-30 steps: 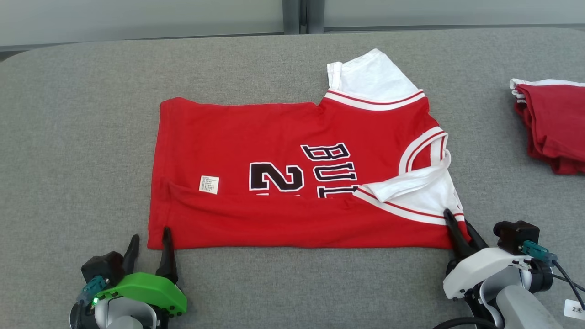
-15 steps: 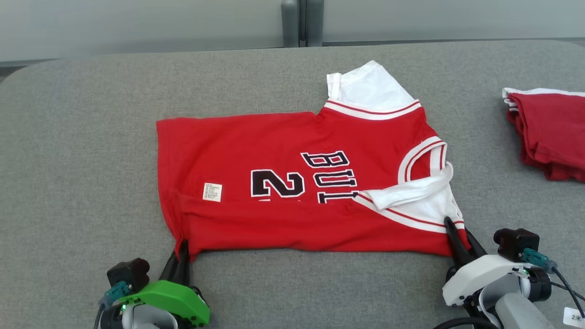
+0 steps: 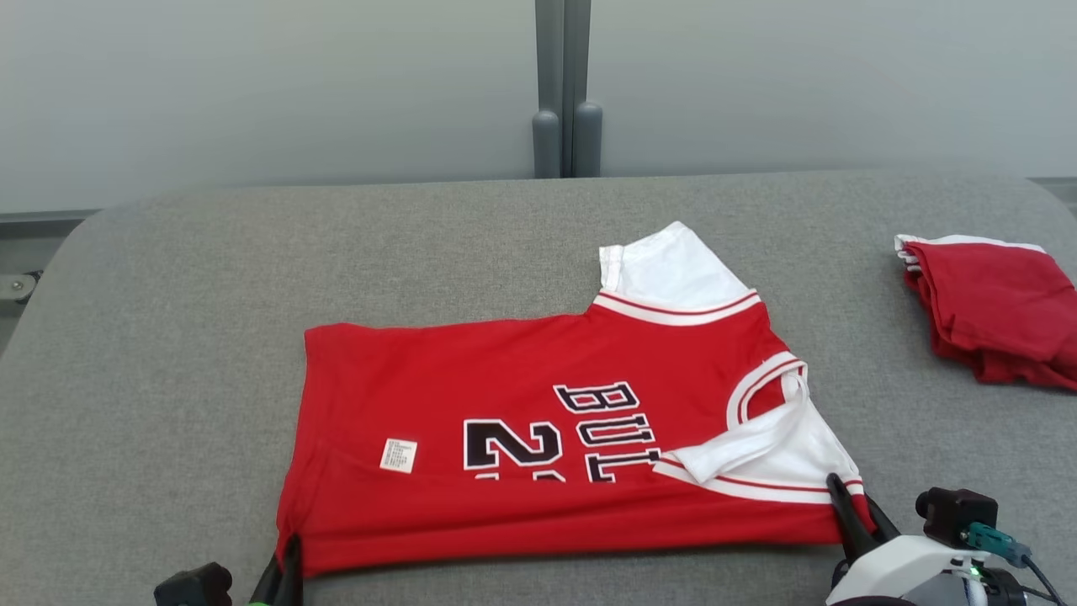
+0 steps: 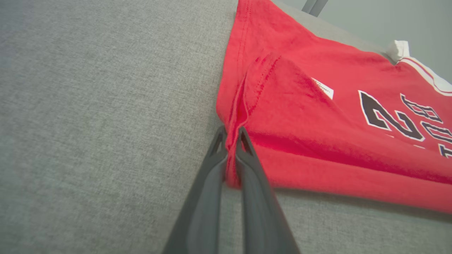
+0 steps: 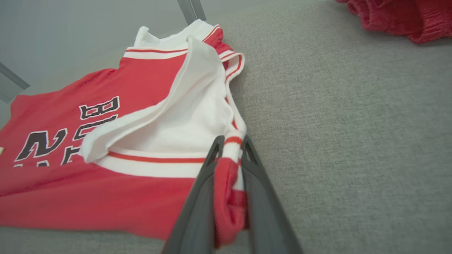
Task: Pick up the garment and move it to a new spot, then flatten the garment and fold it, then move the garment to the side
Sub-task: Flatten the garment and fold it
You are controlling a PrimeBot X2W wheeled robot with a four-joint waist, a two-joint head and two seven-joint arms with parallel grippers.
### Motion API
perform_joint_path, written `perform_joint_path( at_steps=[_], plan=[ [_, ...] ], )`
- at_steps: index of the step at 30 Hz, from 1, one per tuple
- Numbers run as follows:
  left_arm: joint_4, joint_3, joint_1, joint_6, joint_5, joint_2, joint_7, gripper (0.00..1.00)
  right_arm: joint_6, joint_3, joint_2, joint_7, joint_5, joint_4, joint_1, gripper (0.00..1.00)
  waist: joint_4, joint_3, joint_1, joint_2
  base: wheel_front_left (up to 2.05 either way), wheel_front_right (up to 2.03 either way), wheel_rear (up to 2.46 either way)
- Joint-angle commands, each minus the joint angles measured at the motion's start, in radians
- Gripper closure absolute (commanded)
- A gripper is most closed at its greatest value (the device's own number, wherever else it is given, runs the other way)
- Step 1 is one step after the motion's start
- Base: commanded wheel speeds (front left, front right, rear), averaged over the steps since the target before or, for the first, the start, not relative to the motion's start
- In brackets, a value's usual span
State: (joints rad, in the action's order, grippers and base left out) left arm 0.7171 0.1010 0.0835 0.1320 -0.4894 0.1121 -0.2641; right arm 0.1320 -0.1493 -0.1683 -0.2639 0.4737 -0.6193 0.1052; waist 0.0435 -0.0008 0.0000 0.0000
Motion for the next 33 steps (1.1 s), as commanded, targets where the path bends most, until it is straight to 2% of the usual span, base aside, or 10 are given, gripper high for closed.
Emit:
perform_joint_path(
  at_steps=[1,5,6,7,8,13,15,19,25,33],
  plan=[
    [0.011,-0.014,-0.025,-0.003,0.011,0.022,0.0,1.0,-0.003,0.011,-0.021,0.0,0.009,0.002,-0.023,1.0,0.014,-0.045,0.0,0.0,0.0,0.0,0.0],
    [0.029,-0.011,-0.039,-0.004,0.02,0.032,0.0,1.0,-0.004,0.022,-0.033,-0.001,0.016,0.002,-0.055,1.0,0.022,-0.052,0.0,0.0,0.0,0.0,0.0],
    [0.034,-0.012,-0.044,-0.004,0.019,0.031,0.0,0.92,-0.004,0.025,-0.03,-0.001,0.021,-0.003,-0.061,1.0,0.024,-0.051,0.0,0.0,0.0,0.0,0.0],
    [0.038,-0.018,-0.045,-0.004,0.025,0.031,0.0,0.51,-0.004,0.03,-0.028,-0.001,0.021,-0.01,-0.063,0.91,0.025,-0.049,0.0,0.0,0.0,0.0,0.0],
    [0.043,-0.025,-0.046,-0.004,0.034,0.028,0.0,0.0,-0.004,0.034,-0.028,-0.001,0.016,-0.014,-0.064,0.0,0.027,-0.046,0.0,0.0,0.0,0.0,0.0],
    [0.007,-0.06,-0.049,-0.011,0.098,0.002,0.0,0.0,-0.002,0.045,-0.013,-0.001,-0.026,0.016,-0.052,0.0,0.03,-0.036,0.0,0.0,0.0,0.0,0.0],
    [-0.038,-0.086,-0.061,-0.026,0.14,-0.007,0.0,0.0,-0.002,0.056,-0.012,-0.001,-0.052,0.049,-0.051,0.0,0.032,-0.034,0.0,0.0,0.0,0.0,0.0],
    [-0.09,-0.111,-0.084,-0.026,0.206,-0.032,0.0,0.0,-0.002,0.049,-0.001,-0.001,-0.107,0.123,-0.071,0.0,0.036,-0.035,0.0,0.0,0.0,0.0,0.0],
    [-0.116,-0.13,-0.095,-0.019,0.25,-0.053,0.0,0.0,-0.002,-0.055,0.015,-0.001,-0.11,0.179,-0.103,0.0,0.042,-0.035,0.0,0.0,0.0,0.0,0.0],
    [-0.121,-0.139,-0.096,-0.009,0.268,-0.06,0.0,0.0,-0.002,-0.195,0.006,-0.001,-0.035,0.13,-0.091,0.0,0.052,-0.028,0.0,0.0,0.0,0.0,0.0]
  ],
)
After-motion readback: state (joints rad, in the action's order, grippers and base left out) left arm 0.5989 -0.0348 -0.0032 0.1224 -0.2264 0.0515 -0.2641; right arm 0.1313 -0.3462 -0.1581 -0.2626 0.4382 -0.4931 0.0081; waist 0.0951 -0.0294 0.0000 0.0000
